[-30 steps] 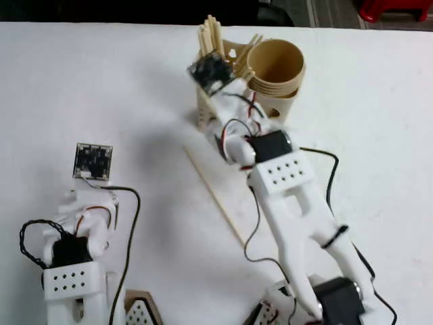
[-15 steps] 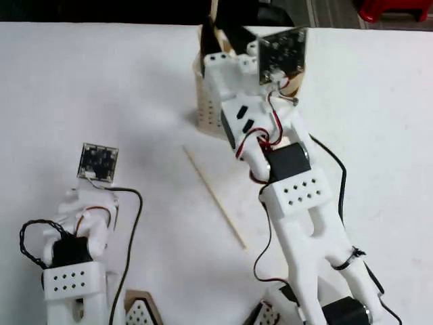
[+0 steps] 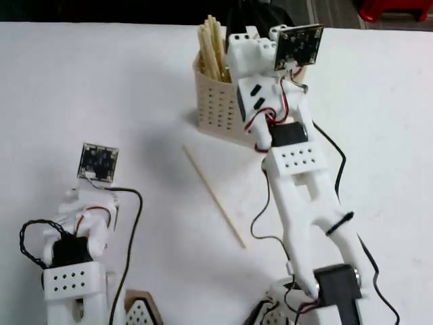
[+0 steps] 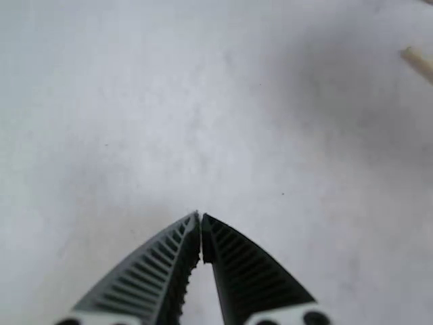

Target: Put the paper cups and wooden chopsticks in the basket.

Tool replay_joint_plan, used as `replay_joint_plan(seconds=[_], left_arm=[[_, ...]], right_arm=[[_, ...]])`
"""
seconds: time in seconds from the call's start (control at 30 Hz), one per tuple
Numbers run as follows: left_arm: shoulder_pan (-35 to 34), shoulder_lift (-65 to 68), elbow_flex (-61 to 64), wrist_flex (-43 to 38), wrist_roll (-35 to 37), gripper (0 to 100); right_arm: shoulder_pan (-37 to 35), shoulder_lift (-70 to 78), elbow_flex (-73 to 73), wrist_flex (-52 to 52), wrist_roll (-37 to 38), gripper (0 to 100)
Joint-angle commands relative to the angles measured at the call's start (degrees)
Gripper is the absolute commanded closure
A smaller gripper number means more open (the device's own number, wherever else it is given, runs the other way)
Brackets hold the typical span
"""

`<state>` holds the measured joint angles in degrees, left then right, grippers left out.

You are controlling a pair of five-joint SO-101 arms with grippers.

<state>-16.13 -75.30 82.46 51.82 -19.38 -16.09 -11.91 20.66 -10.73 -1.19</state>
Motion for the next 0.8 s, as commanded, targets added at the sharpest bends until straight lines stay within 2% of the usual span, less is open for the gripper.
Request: replay_joint_plan(seconds=[0.0, 0.1, 0.3, 0.4, 0.6, 0.77], left_arm=[[-0.2, -0.8, -0.2, -1.1, -0.5, 97], [-0.1, -0.8, -0.2, -1.1, -0.5, 97], [-0.1, -0.8, -0.2, -1.1, -0.5, 97], [-0.1, -0.8, -0.2, -1.1, -0.5, 97], [-0.1, -0.8, -0.1, -1.1, -0.5, 97], [-0.1, -0.8, -0.1, -1.1, -0.5, 97]], right_arm=[[0.8, 1.4, -0.5, -1.5, -0.4, 98.1], [0.7, 1.5, -0.5, -1.4, -0.4, 97.1], [0.8, 1.5, -0.5, -0.9, -0.4, 82.8], [0.7, -0.6, -0.4, 1.8, -0.4, 85.4], [-0.9, -13.1, 3.9, 12.2, -0.4, 98.5], [-2.4, -25.7, 11.0, 22.5, 1.1, 98.1]])
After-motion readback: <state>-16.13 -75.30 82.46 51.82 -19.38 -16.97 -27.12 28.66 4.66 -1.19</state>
